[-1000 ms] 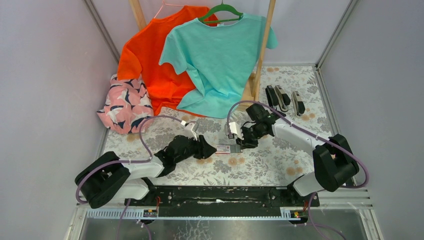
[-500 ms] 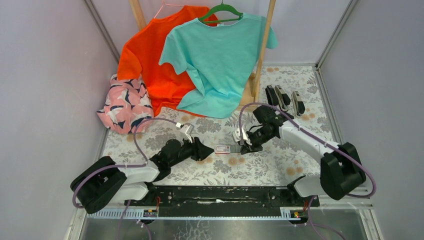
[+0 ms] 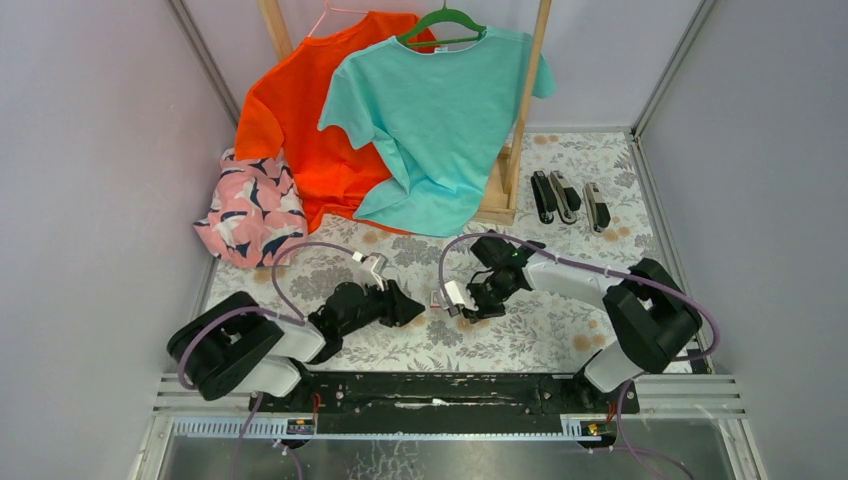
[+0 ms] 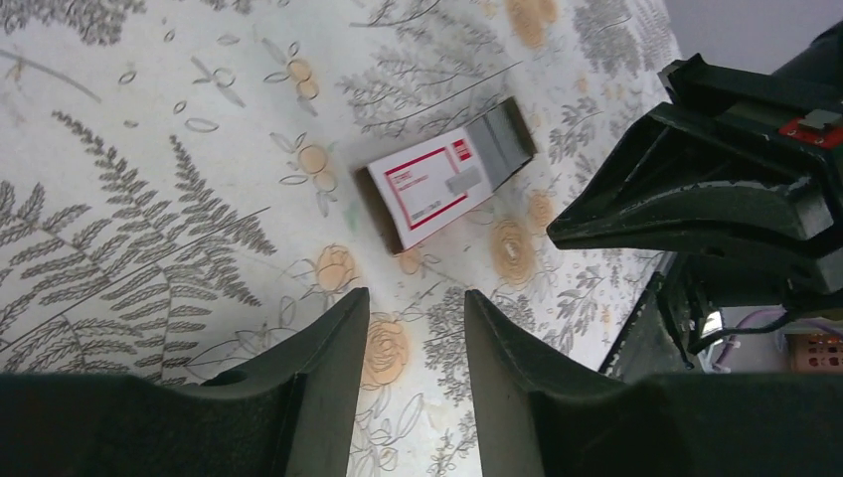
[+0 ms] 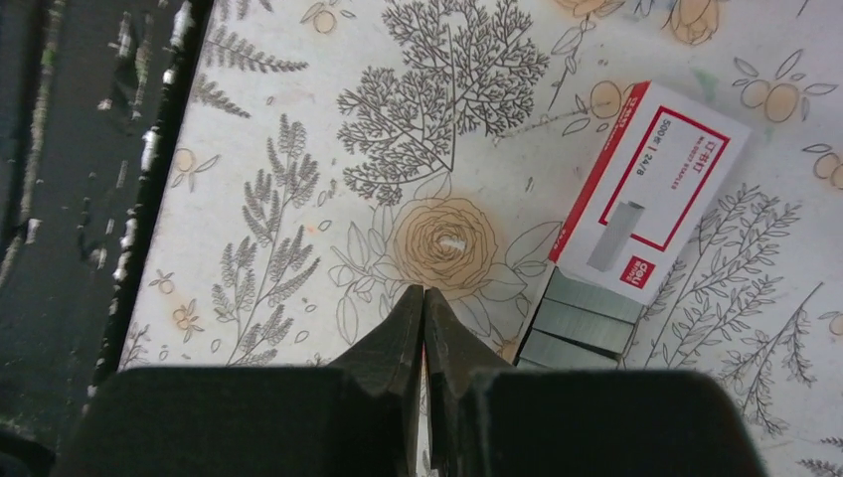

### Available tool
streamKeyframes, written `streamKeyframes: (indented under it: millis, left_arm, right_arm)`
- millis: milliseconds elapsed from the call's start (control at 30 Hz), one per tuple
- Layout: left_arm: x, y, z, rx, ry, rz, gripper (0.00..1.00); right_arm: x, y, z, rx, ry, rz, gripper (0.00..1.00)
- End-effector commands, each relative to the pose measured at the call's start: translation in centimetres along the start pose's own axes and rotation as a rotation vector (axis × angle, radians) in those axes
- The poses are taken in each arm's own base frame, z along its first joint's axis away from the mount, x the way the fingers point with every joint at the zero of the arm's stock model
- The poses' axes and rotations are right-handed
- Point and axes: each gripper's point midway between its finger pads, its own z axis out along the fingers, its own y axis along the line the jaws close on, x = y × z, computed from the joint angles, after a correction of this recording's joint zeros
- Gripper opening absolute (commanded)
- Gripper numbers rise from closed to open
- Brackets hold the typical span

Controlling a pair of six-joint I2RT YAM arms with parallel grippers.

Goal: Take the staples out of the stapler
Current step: Close the staple box at the center of the board.

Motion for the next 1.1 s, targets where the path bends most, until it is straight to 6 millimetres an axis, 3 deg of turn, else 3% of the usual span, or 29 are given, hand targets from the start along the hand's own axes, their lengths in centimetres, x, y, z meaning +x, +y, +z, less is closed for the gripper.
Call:
streamKeyframes:
  millis: [0,200,533,600,700,833,900,1067]
  left_arm:
    - [-1.6,-1.0,1.1,0.056,-0.046,-0.031,0.46]
    - [-1.1,-0.4,1.2,0.057,-0.04,-0.074,0.43]
    - [-0.5,0.6,1.9,0.008,-0.025,-0.16,0.44]
    - [-0.6,0.5,1.8,0.012,-0.034,-0.17,0.44]
    - [-1.1,0.0,1.2,0.035,-0.064,-0.194,0.43]
    - [-2.0,-0.3,0.2,0.044,-0.127,-0.226,0.43]
    - [-2.3,-0.6,0.0,0.045,-0.149,-0.239,0.43]
    - [-1.6,-0.8,0.9,-0.017,-0.129,-0.254,0.44]
  right_arm:
    - [0.7,-2.3,1.0,0.086,0.076,0.062,0.08]
    - [1.8,-4.1,1.0,0.168,0.132,0.122,0.08]
    - [3.2,-6.6,-0.8,0.308,0.195,0.192,0.1]
    - [2.4,-5.8,-1.1,0.266,0.148,0.184,0.1]
    - [-0.4,-3.9,-2.3,0.174,0.029,0.145,0.12]
    - [-3.9,-4.8,-5.9,0.228,-0.16,0.306,0.2]
    - [-4.9,-5.5,-7.4,0.23,-0.271,0.433,0.29]
    - [-3.9,-7.0,-9.4,0.158,-0.475,0.777,0.32]
